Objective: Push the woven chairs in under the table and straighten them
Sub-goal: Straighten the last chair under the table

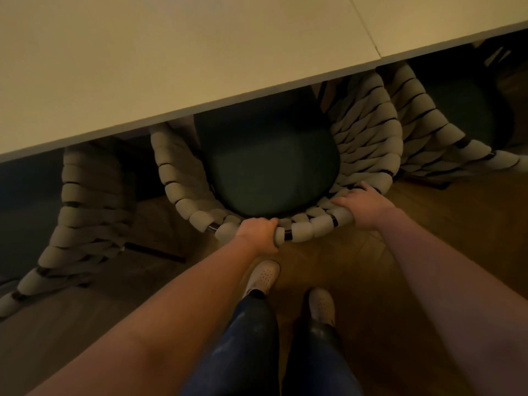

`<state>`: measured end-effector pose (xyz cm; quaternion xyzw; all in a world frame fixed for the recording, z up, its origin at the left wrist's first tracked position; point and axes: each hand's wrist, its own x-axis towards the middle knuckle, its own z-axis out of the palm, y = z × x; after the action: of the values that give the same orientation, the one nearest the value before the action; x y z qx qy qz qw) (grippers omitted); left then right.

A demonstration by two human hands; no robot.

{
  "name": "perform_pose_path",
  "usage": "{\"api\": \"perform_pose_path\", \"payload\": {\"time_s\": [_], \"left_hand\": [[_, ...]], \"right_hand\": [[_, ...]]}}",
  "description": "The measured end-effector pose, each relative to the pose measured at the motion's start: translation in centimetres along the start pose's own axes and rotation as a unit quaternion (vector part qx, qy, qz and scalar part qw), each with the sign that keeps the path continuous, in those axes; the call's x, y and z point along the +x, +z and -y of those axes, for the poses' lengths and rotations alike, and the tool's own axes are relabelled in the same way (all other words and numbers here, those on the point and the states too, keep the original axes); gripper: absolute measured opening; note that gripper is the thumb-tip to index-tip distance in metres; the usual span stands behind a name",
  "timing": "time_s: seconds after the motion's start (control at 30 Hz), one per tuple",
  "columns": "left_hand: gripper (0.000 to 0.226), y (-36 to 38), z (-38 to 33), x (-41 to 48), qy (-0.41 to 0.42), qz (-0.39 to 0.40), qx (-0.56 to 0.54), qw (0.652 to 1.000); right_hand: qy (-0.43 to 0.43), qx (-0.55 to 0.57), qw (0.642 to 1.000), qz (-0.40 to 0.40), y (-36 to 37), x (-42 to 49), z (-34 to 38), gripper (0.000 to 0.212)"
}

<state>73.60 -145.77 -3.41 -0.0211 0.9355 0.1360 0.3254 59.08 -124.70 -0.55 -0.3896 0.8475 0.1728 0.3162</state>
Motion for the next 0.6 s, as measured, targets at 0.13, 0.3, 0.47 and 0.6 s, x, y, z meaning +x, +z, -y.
{"api": "perform_pose_path", "payload": {"time_s": [0.13, 0.3, 0.47, 0.6], "left_hand": [[0.041, 0.4, -0.7, -0.2, -0.038, -0.035, -0.007, 0.999], [0.037, 0.9, -1.9, -0.9, -0.071, -0.073, 0.017, 0.995], [0.037, 3.3, -4.1, -3.2, -0.087, -0.073, 0.009, 0.993], [0.034, 5.7, -5.9, -6.0, -0.098, -0.063, -0.008, 0.993]], "right_hand": [[-0.042, -0.041, 0.998, -0.019, 0.6, 0.9, -2.3, 0.047], [-0.054, -0.020, 0.998, -0.038, 2.0, 1.0, -2.8, 0.041], [-0.096, -0.036, 0.994, -0.027, 3.6, -0.6, -2.8, 0.039], [-0.163, -0.067, 0.984, -0.007, 5.1, -2.3, -2.7, 0.047]]}}
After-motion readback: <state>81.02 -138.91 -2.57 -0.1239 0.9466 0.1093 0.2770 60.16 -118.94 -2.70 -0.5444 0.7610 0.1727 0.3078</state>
